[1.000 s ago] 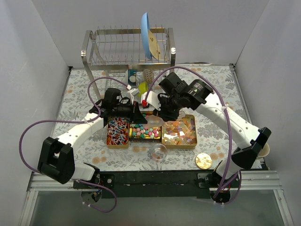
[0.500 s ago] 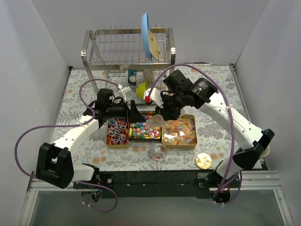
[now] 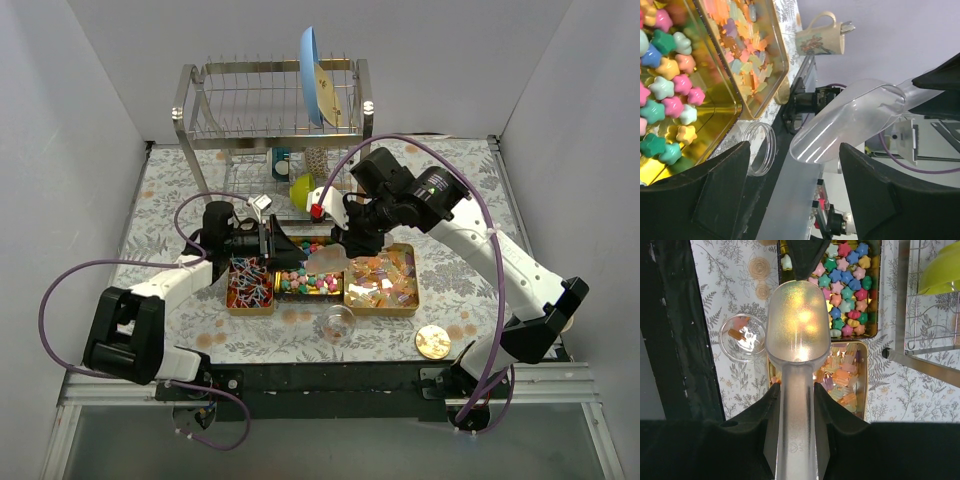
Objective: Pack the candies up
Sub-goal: Adjust the spatula.
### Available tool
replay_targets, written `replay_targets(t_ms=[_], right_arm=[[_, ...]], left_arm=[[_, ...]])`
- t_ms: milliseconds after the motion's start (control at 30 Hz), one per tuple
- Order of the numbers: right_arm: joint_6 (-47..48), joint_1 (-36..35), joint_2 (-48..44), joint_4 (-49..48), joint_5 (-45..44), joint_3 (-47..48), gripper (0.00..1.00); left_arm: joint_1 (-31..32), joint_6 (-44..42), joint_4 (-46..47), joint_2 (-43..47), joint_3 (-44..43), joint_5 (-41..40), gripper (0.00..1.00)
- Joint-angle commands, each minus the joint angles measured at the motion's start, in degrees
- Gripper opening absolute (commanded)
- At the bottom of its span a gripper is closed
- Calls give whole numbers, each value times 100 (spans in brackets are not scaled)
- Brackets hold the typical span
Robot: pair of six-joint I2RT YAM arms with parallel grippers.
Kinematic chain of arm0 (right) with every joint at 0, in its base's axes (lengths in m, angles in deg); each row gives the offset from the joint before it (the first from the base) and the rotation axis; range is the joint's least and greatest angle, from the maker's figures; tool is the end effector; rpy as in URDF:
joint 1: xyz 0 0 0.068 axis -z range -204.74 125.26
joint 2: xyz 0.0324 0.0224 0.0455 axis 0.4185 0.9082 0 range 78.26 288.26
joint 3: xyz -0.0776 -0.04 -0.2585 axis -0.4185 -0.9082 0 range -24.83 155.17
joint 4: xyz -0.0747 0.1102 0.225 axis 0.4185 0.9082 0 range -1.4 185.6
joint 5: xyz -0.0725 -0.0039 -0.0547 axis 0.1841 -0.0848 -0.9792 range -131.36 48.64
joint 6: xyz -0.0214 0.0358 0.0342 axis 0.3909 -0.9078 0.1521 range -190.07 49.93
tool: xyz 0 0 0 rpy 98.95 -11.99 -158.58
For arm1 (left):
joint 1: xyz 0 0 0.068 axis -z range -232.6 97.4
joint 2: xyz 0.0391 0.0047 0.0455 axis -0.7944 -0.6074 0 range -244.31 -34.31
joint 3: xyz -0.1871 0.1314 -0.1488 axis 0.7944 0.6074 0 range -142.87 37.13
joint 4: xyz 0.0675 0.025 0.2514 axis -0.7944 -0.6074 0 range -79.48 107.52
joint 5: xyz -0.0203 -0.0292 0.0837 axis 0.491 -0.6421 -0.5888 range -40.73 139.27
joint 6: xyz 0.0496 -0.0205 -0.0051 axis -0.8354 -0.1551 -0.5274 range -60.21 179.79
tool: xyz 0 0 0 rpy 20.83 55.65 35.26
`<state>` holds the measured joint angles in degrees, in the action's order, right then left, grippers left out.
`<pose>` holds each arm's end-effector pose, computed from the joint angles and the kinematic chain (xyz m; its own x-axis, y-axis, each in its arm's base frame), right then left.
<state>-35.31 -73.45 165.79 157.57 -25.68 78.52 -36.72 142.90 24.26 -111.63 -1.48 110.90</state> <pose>0.1861 0.2266 0.4152 0.0398 -0.7866 -0.6161 -0.9832 0.0790 -0.1644 0.2492 -0.1034 0.2164 -0.9030 -0.2336 0.3606 -0.4037 0.1742 -0.8981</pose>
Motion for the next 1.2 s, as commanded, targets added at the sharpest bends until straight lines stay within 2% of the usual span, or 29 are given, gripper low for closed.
replay_targets(t_ms=[0,300,433,467,567,667,800,833,867,1000,1167], right_arm=[[39,37,-131,-85,260,247,1],[48,37,168,-156,427,493,1],[74,28,291,-191,523,493,1],[74,28,317,-208,497,476,1],[153,28,379,-322,454,380,1],[224,28,230,-709,444,-137,1],[268,28,-15,-762,567,-649,1],[207,37,-60,-771,559,-763,4],[137,37,-121,-806,550,-851,19],[30,89,-376,-806,567,-1211,37],[65,248,-473,-912,532,-1431,40]], left_arm=[[-32,1056,1539,-239,178,639,67],[-23,1488,2235,-407,372,921,52],[-24,1690,2454,-398,407,1000,37],[-23,1717,2550,-407,407,1053,25],[-23,1622,2351,-416,337,1141,0],[-32,1568,2253,-389,275,1159,0],[-94,1305,1972,-319,266,1019,0],[-102,1217,1806,-293,258,1001,0],[-120,1129,1709,-275,249,983,0],[-138,883,1558,-231,258,957,0],[-138,882,1593,-248,258,965,0]])
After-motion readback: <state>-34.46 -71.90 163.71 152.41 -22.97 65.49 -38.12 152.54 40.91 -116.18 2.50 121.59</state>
